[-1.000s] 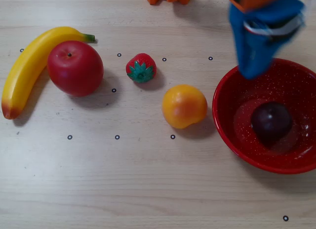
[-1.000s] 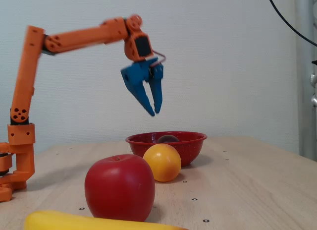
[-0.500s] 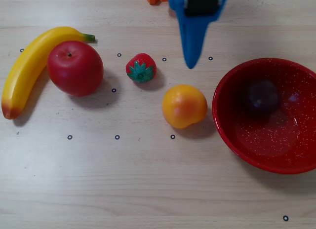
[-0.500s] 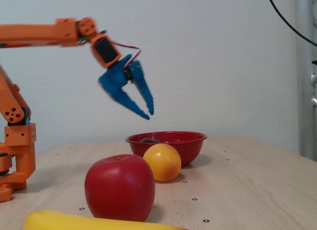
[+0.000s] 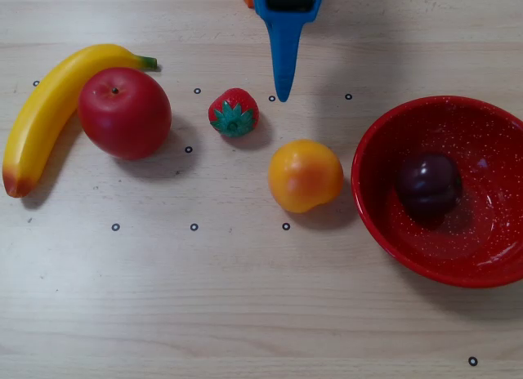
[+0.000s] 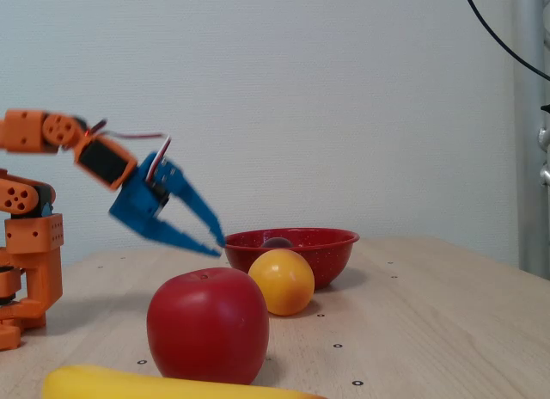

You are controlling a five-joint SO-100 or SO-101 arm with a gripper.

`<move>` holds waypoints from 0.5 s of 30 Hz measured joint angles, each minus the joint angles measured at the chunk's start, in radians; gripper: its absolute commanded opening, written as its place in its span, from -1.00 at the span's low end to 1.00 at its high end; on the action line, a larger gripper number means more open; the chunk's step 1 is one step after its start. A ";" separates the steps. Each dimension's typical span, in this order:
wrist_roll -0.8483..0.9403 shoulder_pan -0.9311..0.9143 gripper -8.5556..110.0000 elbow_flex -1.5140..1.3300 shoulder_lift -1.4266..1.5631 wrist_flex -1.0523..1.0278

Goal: Put plum in the red bowl.

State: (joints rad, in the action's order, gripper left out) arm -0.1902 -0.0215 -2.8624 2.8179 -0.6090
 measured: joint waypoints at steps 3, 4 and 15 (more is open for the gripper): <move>-0.006 0.014 -0.85 -0.121 0.095 0.049; -0.003 0.029 -0.85 -0.164 0.123 0.078; -0.021 0.044 -0.85 -0.249 0.325 -0.112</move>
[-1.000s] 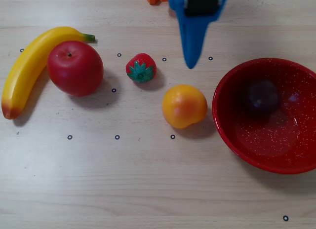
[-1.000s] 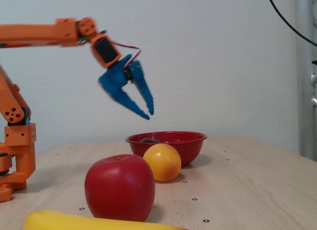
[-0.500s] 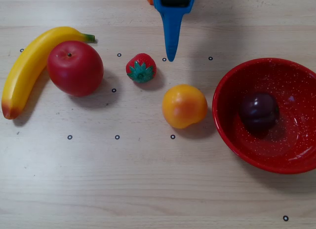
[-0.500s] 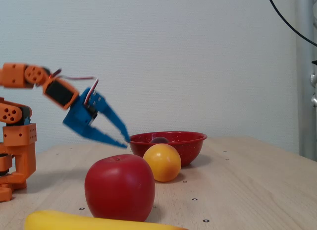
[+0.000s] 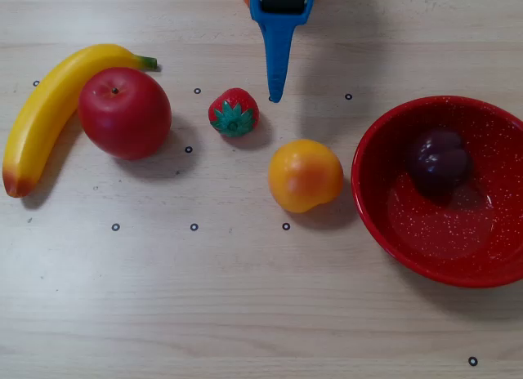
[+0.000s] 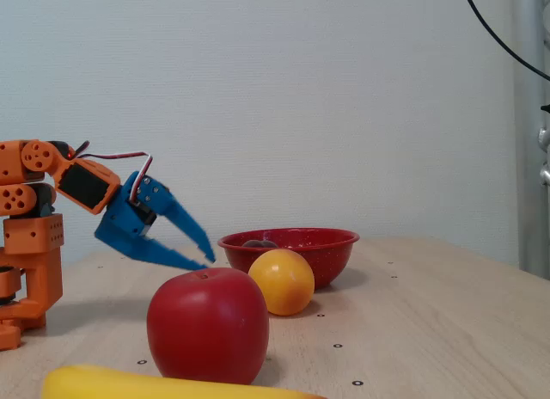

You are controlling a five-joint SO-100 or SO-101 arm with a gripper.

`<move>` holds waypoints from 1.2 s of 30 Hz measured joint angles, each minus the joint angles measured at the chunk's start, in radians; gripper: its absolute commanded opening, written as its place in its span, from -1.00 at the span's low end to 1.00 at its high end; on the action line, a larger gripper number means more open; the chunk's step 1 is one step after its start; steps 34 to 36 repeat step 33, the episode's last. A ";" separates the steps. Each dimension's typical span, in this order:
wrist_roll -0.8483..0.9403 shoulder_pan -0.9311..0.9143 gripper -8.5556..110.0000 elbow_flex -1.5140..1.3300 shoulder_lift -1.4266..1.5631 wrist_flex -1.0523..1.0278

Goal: Put plum in the red bowl.

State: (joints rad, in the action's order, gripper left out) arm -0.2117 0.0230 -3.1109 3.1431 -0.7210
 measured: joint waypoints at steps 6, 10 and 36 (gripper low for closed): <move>0.000 0.002 -0.85 -0.005 0.077 -0.173; 0.000 0.002 -0.85 -0.005 0.078 -0.173; -0.021 0.002 -0.85 -0.005 0.078 -0.173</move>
